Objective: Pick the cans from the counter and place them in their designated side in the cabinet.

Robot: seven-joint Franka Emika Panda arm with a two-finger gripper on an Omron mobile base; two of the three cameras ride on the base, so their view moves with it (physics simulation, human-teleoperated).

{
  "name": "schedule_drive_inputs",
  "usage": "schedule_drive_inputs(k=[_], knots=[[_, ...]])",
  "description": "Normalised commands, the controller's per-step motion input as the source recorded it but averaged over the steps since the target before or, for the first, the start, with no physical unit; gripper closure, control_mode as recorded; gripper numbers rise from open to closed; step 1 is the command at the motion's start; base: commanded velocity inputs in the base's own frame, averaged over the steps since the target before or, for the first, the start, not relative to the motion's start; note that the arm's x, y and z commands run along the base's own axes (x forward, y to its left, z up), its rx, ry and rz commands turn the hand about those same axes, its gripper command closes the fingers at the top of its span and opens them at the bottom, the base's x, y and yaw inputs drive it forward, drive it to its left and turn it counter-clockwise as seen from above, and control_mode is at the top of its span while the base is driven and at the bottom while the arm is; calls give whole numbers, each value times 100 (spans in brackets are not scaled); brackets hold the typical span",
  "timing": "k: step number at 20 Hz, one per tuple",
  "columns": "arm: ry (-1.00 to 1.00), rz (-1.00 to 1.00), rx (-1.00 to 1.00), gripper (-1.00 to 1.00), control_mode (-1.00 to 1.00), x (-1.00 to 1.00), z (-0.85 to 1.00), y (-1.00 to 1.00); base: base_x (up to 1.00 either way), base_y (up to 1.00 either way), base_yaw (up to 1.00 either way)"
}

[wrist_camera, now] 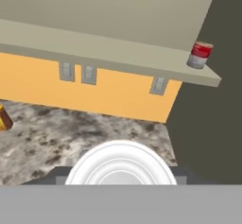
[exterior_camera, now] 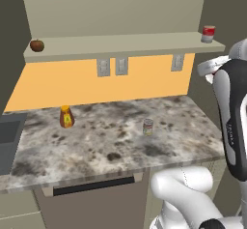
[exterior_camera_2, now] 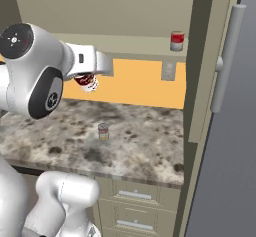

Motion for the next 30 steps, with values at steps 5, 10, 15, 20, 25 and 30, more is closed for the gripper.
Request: schedule_drive_inputs(k=[5, 10, 15, 20, 25, 30], knots=[[-2, 0, -1, 100, -100, 20, 8, -5, 0, 0, 0], [-3, 0, -2, 100, -100, 18, 9, -7, 0, 0, 0], [-1, 0, -1, 100, -100, 29, 5, -8, 0, 0, 0], [0, 0, -1, 100, -100, 21, 8, -10, 0, 0, 0], [0, 0, -1, 100, -100, 19, 6, -6, 0, 0, 0], [0, 0, 0, 100, -100, 24, 4, -5, 0, 0, 0]])
